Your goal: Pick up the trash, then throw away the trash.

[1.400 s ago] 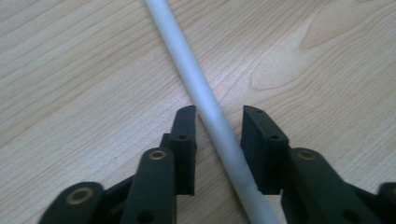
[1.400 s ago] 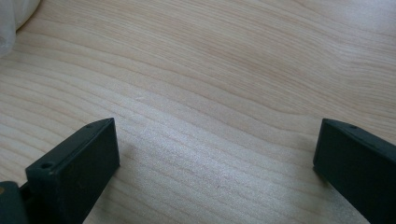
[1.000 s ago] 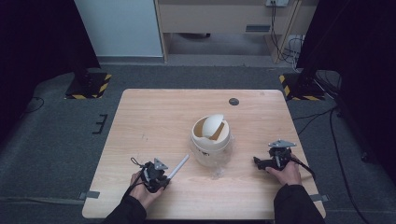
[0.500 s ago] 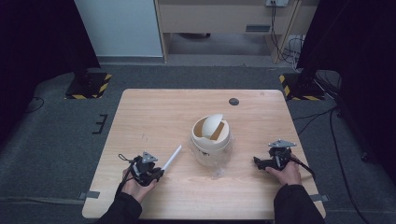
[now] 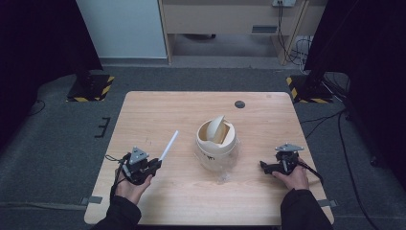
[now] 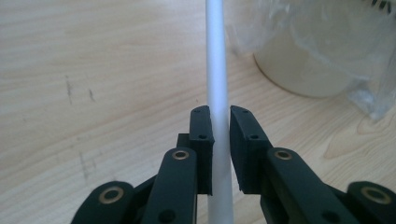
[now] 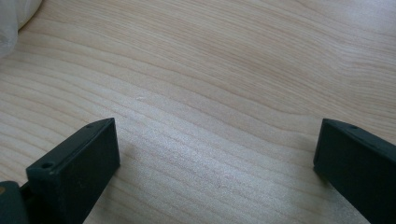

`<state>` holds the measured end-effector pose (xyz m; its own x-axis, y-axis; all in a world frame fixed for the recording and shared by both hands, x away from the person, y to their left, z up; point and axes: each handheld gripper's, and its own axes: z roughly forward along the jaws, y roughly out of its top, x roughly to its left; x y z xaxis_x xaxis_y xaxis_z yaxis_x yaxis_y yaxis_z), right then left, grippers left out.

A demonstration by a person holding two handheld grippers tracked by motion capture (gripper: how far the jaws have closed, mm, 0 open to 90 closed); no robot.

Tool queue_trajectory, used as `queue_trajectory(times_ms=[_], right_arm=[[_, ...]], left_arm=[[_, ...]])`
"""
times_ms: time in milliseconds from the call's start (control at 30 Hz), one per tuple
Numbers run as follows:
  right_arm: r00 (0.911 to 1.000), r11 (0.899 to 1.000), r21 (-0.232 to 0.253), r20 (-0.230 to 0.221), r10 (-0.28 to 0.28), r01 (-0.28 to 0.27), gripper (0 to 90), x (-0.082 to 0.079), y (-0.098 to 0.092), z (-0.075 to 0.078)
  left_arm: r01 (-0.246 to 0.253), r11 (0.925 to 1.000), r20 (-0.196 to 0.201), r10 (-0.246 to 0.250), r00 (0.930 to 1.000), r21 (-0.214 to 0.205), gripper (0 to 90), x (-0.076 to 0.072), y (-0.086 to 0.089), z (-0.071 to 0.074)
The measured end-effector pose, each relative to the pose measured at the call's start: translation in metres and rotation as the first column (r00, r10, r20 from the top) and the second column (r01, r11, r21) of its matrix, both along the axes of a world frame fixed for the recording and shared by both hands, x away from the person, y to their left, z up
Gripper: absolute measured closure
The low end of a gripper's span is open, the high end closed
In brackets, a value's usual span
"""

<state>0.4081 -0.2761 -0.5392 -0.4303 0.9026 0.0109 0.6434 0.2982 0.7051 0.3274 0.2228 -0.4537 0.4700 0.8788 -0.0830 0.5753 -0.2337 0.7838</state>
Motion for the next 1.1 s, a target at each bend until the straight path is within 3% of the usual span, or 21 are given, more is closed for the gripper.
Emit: queue_trajectory(times_ms=[133,167,200,367,467,567,633,700,800,900,1100], right_arm=[[1.0,1.0,-0.001,0.0,0.0,0.0,0.6,0.0,0.0,0.0],[1.0,1.0,-0.001,0.0,0.001,-0.001,0.5,0.0,0.0,0.0],[1.0,1.0,-0.001,0.0,0.001,-0.001,0.5,0.0,0.0,0.0],[1.0,1.0,0.005,0.006,-0.003,0.003,4.6,0.0,-0.001,0.0],[0.9997,1.0,0.025,0.019,-0.012,0.011,14.5,-0.001,-0.003,0.002],[1.0,1.0,0.017,0.001,-0.006,0.006,19.4,0.0,-0.003,0.006],[1.0,0.999,0.041,-0.003,-0.002,0.002,29.1,-0.001,-0.003,0.009],[1.0,0.999,0.042,0.0,-0.001,0.001,29.3,-0.001,-0.003,0.011],[0.9992,0.997,0.073,0.039,-0.003,0.0,29.8,-0.001,-0.002,0.021],[0.9959,0.992,0.13,0.089,-0.017,0.005,29.8,-0.002,-0.001,0.032],[0.9808,0.981,0.196,0.191,-0.039,0.001,30.6,-0.003,0.005,0.059]], left_arm=[[-0.01,0.9992,0.076,0.013,0.997,-0.04,79.2,-0.004,0.007,0.013],[-0.01,0.9979,0.115,0.017,0.9932,-0.064,79.2,-0.005,0.009,0.019],[-0.01,0.9979,0.115,0.017,0.9932,-0.064,79.1,-0.005,0.009,0.019],[-0.009,0.9956,0.207,0.028,0.978,-0.093,79.1,-0.009,0.012,0.036],[0.006,0.9941,0.241,0.02,0.9704,-0.108,79.1,-0.011,0.012,0.043],[0.012,0.992,0.263,0.022,0.9647,-0.126,79.1,-0.013,0.013,0.048],[0.018,0.9901,0.265,0.02,0.9642,-0.14,79.1,-0.013,0.013,0.05],[0.024,0.9892,0.27,0.016,0.9627,-0.144,79.1,-0.013,0.012,0.051],[0.03,0.9881,0.285,0.014,0.9584,-0.151,79.1,-0.014,0.011,0.055],[0.041,0.9855,0.316,0.013,0.9486,-0.165,79.1,-0.017,0.01,0.063],[0.07,0.9813,0.355,-0.001,0.935,-0.18,79.1,-0.02,0.006,0.072]])
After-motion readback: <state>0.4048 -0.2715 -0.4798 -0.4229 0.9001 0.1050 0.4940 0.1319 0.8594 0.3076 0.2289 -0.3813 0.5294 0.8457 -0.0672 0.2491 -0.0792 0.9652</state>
